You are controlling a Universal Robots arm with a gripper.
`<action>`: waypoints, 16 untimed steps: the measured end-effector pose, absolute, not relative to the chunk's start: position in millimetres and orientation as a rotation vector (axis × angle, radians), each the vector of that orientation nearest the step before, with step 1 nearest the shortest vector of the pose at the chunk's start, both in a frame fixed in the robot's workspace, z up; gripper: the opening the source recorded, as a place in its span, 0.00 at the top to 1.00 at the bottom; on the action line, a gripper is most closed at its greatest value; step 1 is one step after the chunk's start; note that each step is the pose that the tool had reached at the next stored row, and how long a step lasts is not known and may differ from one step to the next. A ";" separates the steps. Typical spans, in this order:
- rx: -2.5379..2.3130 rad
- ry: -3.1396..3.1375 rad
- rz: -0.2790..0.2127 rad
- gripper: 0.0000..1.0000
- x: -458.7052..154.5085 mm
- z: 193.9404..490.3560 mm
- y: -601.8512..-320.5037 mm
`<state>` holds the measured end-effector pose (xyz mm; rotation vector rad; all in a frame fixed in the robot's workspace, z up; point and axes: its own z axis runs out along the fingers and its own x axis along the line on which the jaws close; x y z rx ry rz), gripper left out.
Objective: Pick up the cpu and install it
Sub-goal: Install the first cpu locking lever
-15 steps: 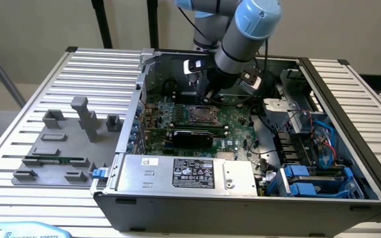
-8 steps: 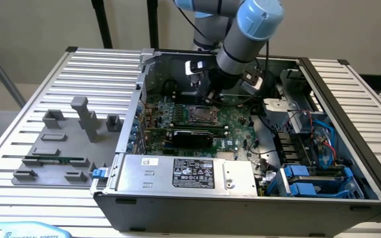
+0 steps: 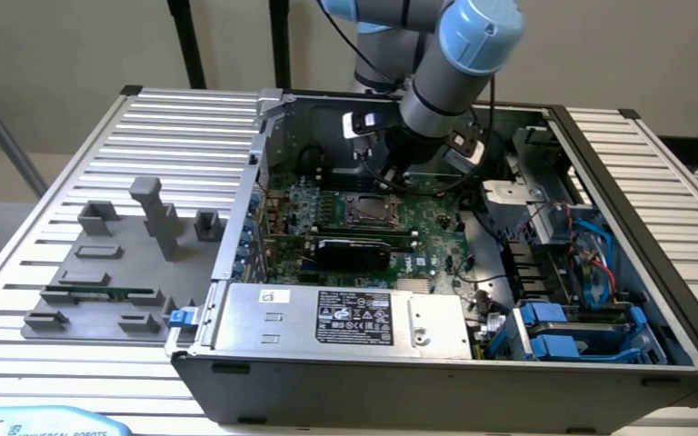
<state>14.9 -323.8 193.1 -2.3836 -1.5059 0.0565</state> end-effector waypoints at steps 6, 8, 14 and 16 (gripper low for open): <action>-2.370 -1.511 0.050 0.89 16.3 193.1 -325.7; -2.367 -1.513 0.049 0.89 16.4 193.1 -327.0; -2.358 -1.517 0.045 0.89 16.4 193.1 -328.9; -2.356 -1.517 0.044 0.89 16.5 193.6 -329.2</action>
